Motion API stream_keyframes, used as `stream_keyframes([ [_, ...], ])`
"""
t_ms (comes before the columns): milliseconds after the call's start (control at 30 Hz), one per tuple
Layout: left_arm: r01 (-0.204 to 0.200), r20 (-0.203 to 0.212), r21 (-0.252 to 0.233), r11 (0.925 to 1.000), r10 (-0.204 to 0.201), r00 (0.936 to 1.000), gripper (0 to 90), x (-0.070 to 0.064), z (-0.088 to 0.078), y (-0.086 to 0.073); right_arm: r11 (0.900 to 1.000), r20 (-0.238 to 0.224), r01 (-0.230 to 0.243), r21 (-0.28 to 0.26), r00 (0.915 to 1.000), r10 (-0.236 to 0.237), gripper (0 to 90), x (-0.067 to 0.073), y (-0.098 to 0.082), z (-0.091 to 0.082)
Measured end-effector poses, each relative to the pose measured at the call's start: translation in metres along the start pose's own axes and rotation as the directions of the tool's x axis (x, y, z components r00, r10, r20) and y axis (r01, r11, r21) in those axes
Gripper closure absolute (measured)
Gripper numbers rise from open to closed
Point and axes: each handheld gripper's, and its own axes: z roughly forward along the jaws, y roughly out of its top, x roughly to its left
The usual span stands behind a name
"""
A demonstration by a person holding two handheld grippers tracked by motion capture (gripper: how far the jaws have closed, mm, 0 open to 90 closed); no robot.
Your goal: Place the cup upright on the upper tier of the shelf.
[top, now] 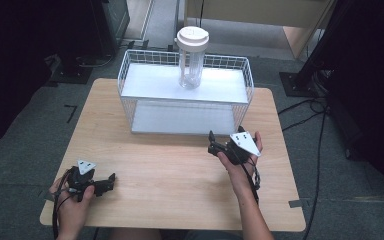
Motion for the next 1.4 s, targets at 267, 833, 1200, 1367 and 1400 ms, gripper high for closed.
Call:
stream_keyframes([
  [267,0.000,-0.001,0.000,1.0000,0.000,1.0000,0.0,0.000,0.000,0.000,0.999,0.045,-0.013,0.034,0.9989,0.011,0.0,-0.019,-0.020,-0.013],
  [833,-0.001,-0.002,0.000,1.0000,0.001,1.0000,0.0,0.000,0.000,0.000,0.995,0.128,-0.033,0.091,0.9916,0.021,0.0,-0.056,-0.049,-0.038],
  [1200,-0.002,-0.002,0.000,1.0000,0.002,1.0000,0.0,0.000,0.000,0.000,0.992,0.187,-0.056,0.114,0.9818,0.034,0.0,-0.084,-0.060,-0.058],
  [1367,-0.002,-0.002,0.000,1.0000,0.002,1.0000,0.0,0.000,0.000,0.000,0.990,0.206,-0.058,0.132,0.9781,0.030,0.0,-0.095,-0.066,-0.066],
  [1400,-0.002,-0.002,0.000,1.0000,0.002,1.0000,0.0,0.000,0.000,0.000,0.989,0.209,-0.058,0.135,0.9774,0.028,0.0,-0.097,-0.067,-0.068],
])
